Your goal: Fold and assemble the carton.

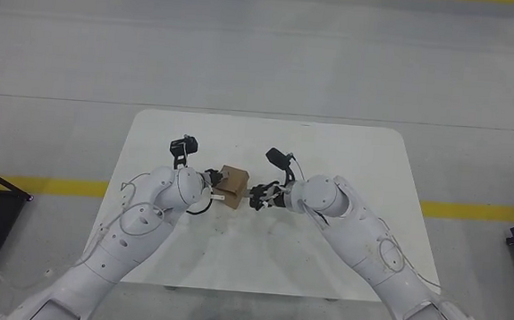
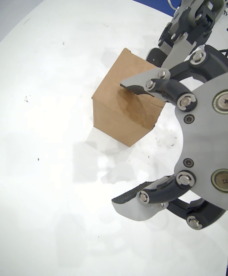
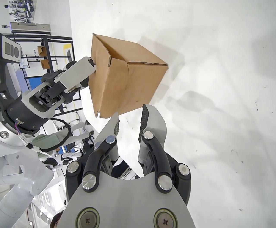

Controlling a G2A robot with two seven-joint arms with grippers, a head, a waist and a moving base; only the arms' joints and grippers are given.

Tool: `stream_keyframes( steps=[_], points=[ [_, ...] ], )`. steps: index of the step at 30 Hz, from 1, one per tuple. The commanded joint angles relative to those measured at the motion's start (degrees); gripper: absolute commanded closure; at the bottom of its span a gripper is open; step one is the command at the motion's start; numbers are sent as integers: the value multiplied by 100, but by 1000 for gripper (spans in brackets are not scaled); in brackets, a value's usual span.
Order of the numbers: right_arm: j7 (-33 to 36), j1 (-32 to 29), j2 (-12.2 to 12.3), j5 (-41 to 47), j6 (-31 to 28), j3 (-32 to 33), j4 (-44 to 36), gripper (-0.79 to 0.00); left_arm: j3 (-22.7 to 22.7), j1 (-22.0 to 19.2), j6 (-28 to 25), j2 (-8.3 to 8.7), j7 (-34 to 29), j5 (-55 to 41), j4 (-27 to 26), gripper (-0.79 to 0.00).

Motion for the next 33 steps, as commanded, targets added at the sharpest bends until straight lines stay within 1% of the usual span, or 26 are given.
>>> stream_keyframes(
  steps=[1, 7, 10, 19, 29, 33],
  points=[
    [-9, 56, -18, 19, 51, -44, 34, -240, -20, 12, -1, 0, -14, 15, -18, -785],
    [-46, 151, -58, 44, 70, -142, 94, -256, -73, 55, -28, 1, -35, 61, -68, -785],
    [-41, 234, -85, 50, 148, -205, 147, -240, -80, 71, -57, -6, -34, 61, -62, -785],
    [-42, 448, -164, 140, 342, -349, 352, -228, -103, 94, -110, -38, 3, 28, -7, -785],
    [-87, 500, -195, 202, 427, -372, 468, -206, -97, 127, -133, -70, 28, 51, 47, -785],
    [-101, 502, -201, 217, 454, -369, 483, -219, -81, 106, -116, -87, 18, 82, 83, -785]
  ],
)
